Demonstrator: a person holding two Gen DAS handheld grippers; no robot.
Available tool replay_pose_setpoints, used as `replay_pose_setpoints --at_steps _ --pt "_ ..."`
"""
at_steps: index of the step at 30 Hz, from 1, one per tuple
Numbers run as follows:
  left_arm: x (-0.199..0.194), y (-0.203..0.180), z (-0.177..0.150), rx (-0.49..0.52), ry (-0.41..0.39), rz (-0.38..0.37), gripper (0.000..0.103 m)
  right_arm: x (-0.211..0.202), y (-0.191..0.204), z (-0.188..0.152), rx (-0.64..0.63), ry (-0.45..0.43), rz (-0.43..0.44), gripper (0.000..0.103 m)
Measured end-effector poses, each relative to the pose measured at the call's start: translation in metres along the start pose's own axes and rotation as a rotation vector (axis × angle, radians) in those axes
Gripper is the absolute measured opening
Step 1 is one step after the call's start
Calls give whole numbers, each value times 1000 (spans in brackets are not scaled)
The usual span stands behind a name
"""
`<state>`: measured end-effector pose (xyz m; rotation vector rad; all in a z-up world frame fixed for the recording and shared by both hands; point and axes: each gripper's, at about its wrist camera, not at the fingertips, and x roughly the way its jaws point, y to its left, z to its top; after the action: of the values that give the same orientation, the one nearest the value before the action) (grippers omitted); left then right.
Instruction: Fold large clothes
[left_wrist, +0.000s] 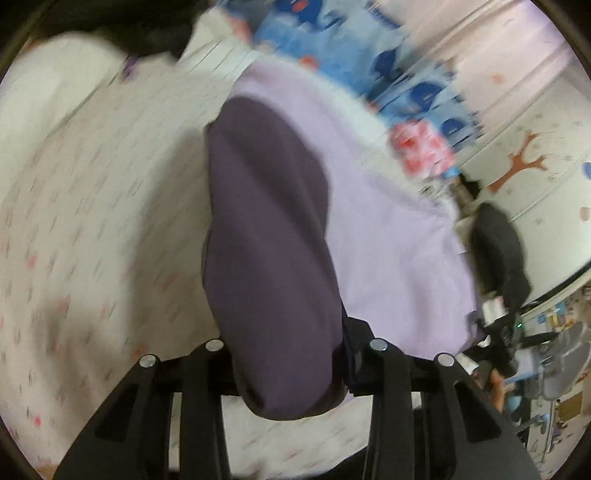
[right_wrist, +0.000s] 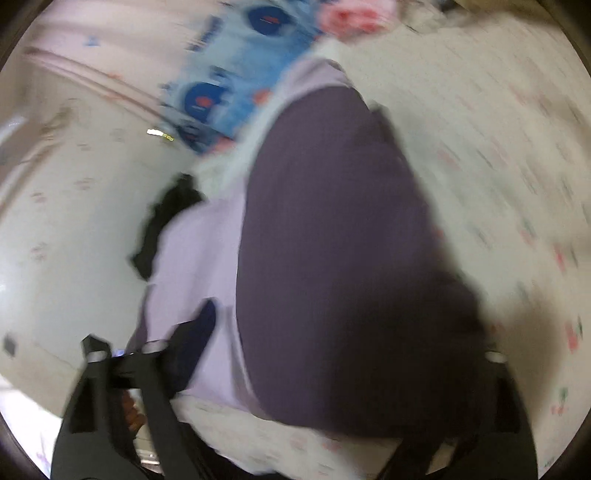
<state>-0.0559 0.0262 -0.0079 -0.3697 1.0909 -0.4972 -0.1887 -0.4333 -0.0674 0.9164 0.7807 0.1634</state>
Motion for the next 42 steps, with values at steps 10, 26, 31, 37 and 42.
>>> replay_pose_setpoints --at_steps 10,26,31,37,42 --pt "-64 -9 2 26 -337 113 79 -6 -15 1 130 -111 56 97" --pt "63 -68 37 243 -280 168 81 -41 -13 -24 113 -337 -65 90" --pt "1 -13 23 14 -357 85 86 -89 59 -48 -241 -495 -277 96" --pt "-47 77 -10 -299 -319 76 94 -28 140 -68 -645 -186 -258 96" --pt "-6 74 -10 -353 -118 -61 94 -11 147 -92 -596 -65 -170 96"
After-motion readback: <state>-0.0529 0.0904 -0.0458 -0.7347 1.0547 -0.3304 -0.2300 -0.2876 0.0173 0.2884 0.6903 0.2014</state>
